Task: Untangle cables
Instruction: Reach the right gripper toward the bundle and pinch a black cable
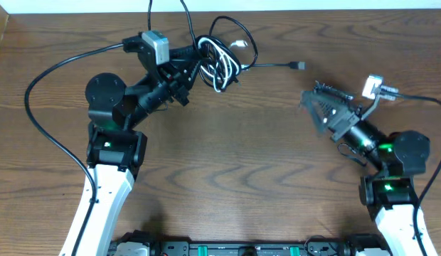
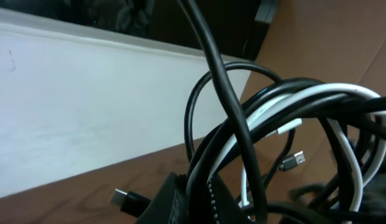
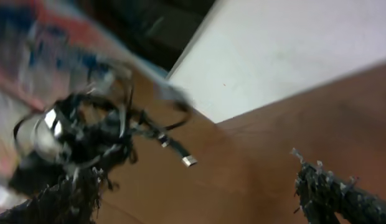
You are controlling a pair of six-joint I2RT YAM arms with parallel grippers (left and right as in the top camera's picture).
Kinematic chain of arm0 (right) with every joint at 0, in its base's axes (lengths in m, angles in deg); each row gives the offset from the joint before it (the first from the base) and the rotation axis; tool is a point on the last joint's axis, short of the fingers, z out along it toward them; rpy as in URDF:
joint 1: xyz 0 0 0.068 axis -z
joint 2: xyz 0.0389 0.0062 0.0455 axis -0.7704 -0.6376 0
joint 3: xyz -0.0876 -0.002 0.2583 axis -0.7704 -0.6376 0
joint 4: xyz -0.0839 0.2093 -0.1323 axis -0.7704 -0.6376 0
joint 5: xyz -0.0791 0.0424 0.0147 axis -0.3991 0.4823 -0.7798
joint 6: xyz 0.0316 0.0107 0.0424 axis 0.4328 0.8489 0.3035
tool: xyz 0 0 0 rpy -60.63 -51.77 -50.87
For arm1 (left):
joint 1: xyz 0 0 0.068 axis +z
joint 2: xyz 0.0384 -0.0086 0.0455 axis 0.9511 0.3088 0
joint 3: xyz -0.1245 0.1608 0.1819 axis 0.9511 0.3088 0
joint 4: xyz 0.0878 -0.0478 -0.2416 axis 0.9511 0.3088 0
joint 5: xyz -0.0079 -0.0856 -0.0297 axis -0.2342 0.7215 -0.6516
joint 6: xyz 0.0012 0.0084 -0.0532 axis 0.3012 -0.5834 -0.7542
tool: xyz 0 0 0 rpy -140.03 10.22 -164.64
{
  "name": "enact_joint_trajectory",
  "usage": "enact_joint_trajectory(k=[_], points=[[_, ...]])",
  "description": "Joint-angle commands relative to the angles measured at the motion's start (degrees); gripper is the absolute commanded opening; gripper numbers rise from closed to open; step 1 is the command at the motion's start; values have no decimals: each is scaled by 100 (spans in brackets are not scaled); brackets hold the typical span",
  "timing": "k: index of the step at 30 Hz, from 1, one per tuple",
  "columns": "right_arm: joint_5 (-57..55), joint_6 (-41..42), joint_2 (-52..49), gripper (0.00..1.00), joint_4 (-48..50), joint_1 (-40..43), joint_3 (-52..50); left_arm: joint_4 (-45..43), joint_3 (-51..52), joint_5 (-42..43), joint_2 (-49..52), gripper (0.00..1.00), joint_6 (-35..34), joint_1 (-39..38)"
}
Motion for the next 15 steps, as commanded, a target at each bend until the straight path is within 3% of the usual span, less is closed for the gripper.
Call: enact_joint_trajectory(k=[1, 7, 15], points=[[-264, 1528, -262, 99, 243, 9, 81, -109, -125, 289, -129, 8, -590, 24], [-210, 1725, -678, 96, 1416, -205, 81, -63, -122, 699, -125, 7, -549, 24], [-422, 1718, -925, 91, 1449, -603, 81, 114, -122, 699, -122, 7, -551, 11]])
